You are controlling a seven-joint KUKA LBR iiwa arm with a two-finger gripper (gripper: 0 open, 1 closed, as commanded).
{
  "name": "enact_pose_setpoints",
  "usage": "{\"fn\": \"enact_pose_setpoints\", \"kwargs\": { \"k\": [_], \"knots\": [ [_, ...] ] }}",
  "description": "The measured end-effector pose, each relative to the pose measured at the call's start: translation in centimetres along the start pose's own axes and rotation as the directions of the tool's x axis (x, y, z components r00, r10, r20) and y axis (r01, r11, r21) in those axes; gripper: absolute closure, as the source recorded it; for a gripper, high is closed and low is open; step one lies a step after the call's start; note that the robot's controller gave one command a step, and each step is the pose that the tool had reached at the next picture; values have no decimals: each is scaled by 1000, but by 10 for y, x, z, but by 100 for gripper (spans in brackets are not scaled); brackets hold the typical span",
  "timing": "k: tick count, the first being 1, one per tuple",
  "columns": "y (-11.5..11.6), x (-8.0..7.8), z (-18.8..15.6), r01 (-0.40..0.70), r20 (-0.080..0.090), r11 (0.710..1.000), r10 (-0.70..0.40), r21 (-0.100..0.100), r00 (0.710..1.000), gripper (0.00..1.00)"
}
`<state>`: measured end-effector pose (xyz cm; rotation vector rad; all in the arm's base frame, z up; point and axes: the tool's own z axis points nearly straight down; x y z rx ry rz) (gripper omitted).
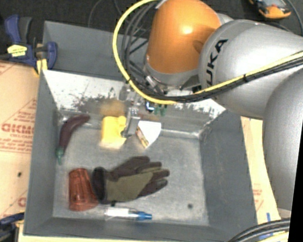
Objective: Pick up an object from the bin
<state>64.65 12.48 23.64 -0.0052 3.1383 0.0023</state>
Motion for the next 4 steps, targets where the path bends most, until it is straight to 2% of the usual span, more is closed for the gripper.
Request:
{"fn": "enact_pose_setpoints", "kwargs": {
  "k": [1, 2, 3, 4],
  "knots": [
    [0, 17, -6, 56, -3, 998, -56, 2, 998, 0],
    [-2, 44, -33, 329, 1, 944, -329, 1, 944, 0],
    [-18, 79, -19, 471, 6, 882, -471, 3, 882, 0],
    [-33, 124, 7, 394, -5, 919, -394, 0, 919, 0]
  ]
}}
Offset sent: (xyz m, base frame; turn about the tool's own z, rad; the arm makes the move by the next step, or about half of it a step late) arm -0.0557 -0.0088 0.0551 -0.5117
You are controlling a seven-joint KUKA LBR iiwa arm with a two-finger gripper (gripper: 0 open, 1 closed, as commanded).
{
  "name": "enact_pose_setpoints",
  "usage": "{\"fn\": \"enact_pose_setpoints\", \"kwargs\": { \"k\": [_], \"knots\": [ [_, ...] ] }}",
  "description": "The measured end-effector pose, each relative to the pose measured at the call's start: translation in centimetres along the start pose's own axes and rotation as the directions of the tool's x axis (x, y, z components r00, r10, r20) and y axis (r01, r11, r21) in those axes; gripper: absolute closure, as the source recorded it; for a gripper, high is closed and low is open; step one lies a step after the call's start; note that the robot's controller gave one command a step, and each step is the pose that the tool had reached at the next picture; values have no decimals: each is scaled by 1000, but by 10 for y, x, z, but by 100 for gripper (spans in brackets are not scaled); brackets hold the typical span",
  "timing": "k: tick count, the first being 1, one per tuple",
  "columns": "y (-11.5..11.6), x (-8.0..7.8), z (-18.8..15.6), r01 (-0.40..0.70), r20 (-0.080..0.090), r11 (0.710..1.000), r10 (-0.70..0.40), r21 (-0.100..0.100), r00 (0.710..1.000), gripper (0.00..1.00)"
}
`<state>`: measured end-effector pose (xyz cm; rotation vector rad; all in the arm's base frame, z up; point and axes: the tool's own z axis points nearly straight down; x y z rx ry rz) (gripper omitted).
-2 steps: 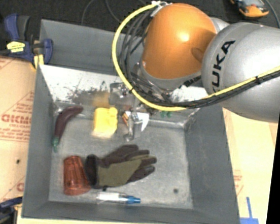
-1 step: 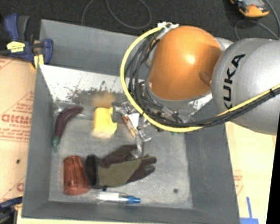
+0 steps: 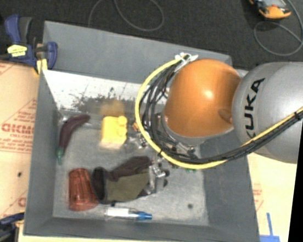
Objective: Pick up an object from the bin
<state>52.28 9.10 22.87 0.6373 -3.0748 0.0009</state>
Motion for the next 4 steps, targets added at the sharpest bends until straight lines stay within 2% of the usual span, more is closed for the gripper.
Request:
{"fn": "enact_pose_setpoints", "kwargs": {
  "k": [1, 2, 3, 4],
  "knots": [
    [8, 7, 29, 110, 14, 994, -110, 5, 994, 0],
    [17, -3, 78, 155, 8, 988, -155, 2, 988, 0],
    [11, -12, 103, 261, 8, 965, -261, 4, 965, 0],
    [2, -23, 116, 404, 12, 915, -404, 10, 915, 0]
  ]
}}
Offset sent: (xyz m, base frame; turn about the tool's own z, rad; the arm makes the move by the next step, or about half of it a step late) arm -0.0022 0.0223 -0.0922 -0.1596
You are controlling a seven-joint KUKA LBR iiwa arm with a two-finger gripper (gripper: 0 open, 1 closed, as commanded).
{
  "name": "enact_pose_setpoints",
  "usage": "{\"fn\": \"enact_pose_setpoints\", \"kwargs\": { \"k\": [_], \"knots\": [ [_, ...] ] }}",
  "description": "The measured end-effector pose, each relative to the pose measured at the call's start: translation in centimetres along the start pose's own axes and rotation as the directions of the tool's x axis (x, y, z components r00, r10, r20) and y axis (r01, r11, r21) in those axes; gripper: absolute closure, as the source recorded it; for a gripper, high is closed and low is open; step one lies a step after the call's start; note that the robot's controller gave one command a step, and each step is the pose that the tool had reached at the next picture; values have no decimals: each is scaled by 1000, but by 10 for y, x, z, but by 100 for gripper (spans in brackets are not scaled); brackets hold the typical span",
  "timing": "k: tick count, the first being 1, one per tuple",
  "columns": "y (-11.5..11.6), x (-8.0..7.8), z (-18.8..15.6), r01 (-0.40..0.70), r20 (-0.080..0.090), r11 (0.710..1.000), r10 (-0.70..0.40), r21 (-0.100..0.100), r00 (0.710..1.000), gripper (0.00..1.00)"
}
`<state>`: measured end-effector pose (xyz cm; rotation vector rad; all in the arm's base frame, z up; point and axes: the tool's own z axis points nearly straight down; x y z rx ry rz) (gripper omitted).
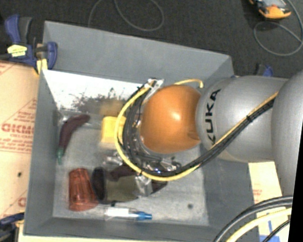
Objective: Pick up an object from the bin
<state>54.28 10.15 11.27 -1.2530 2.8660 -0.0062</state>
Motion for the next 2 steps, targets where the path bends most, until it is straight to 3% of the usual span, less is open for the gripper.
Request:
{"fn": "enact_pose_setpoints", "kwargs": {
  "k": [1, 2],
  "knots": [
    [-23, -21, 11, -86, -1, 996, 86, -3, 996, 100],
    [-23, -21, 11, -87, -1, 996, 87, -3, 996, 100]
  ]
}}
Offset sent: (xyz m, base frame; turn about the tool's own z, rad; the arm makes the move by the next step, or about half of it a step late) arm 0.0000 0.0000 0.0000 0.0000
